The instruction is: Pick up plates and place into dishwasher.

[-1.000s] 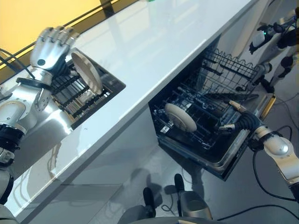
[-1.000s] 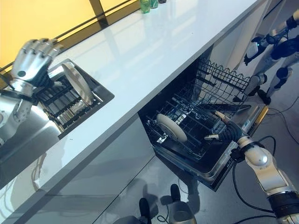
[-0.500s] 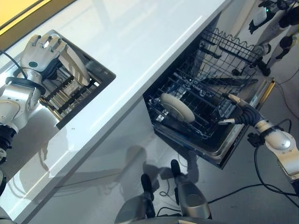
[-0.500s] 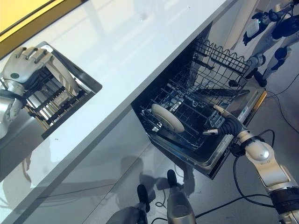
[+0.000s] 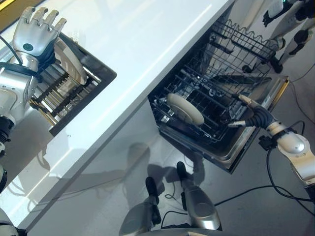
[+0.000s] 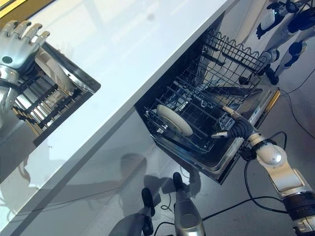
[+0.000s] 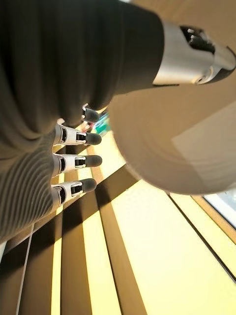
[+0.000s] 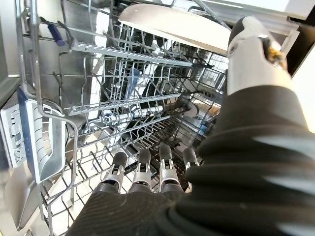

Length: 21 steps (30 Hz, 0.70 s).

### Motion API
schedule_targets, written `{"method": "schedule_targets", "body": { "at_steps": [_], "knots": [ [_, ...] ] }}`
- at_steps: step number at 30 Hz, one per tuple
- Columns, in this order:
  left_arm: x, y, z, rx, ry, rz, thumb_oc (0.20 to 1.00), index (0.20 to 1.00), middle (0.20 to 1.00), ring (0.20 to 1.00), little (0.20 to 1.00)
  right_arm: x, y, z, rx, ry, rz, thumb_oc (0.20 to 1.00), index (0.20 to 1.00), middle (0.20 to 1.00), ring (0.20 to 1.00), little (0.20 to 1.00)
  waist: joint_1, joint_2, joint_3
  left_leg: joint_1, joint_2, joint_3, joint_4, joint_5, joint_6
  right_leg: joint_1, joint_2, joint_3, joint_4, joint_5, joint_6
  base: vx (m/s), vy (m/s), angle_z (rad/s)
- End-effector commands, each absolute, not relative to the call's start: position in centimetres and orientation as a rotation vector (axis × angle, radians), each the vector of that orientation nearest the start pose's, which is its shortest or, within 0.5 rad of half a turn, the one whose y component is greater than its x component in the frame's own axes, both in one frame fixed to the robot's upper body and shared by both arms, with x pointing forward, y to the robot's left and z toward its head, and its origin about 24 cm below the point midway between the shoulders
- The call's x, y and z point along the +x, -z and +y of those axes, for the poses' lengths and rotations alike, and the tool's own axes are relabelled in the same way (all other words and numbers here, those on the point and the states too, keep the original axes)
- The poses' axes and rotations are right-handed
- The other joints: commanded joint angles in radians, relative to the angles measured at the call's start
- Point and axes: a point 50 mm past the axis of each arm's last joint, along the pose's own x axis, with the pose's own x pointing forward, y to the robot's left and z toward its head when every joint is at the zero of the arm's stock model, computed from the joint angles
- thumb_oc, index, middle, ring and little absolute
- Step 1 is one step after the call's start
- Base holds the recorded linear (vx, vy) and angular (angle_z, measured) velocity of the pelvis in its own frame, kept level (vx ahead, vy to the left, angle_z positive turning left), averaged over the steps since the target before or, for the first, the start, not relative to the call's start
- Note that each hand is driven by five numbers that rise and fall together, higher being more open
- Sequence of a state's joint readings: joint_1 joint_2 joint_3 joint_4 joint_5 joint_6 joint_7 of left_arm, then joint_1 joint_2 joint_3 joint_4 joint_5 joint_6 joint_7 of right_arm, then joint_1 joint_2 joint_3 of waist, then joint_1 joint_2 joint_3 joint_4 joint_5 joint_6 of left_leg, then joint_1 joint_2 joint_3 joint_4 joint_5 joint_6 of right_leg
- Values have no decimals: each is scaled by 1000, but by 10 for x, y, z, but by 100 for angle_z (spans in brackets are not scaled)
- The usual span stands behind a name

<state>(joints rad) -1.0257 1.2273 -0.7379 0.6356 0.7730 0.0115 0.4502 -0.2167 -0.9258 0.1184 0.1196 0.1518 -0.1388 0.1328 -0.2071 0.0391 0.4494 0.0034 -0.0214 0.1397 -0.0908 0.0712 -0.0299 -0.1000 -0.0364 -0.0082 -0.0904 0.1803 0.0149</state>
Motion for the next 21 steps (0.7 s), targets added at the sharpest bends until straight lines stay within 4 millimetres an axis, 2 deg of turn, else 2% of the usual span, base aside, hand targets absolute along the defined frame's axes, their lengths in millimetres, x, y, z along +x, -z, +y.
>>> {"method": "schedule_targets", "body": {
  "at_steps": [1,8,10,14,21],
  "knots": [
    [329,-325,335,2197,-637,-386,1000,1000,1000,1000,1000,291,-190,-273,-825,-160,-287,1000,1000,1000,1000,1000,3,-20,23,-52,-33,2,34,-74,15,-37,6,-30,91,-127,85,0,0,0],
    [334,-324,336,2187,-583,-293,1000,1000,1000,1000,1000,294,-196,-275,-824,-145,-303,1000,1000,1000,1000,1000,-2,-19,36,-64,-33,8,36,-70,14,-46,7,-31,92,-126,81,0,0,0],
    [335,-324,338,2174,-563,-250,200,200,200,200,200,294,-198,-275,-822,-138,-313,1000,1000,1000,1000,1000,-2,-20,40,-68,-32,10,35,-68,14,-50,8,-32,91,-124,82,-16,2,0],
    [335,-319,343,2154,-545,-185,200,200,200,200,200,293,-202,-272,-819,-133,-348,1000,1000,1000,1000,1000,1,-21,43,-68,-34,3,31,-65,14,-51,8,-35,89,-122,83,-8,1,0],
    [332,-319,346,2122,-564,-206,200,200,200,200,200,289,-201,-265,-819,-177,-376,1000,1000,1000,1000,1000,6,-15,19,-54,-39,-6,28,-69,14,-34,4,-47,87,-128,83,6,-18,1]
  ]
}}
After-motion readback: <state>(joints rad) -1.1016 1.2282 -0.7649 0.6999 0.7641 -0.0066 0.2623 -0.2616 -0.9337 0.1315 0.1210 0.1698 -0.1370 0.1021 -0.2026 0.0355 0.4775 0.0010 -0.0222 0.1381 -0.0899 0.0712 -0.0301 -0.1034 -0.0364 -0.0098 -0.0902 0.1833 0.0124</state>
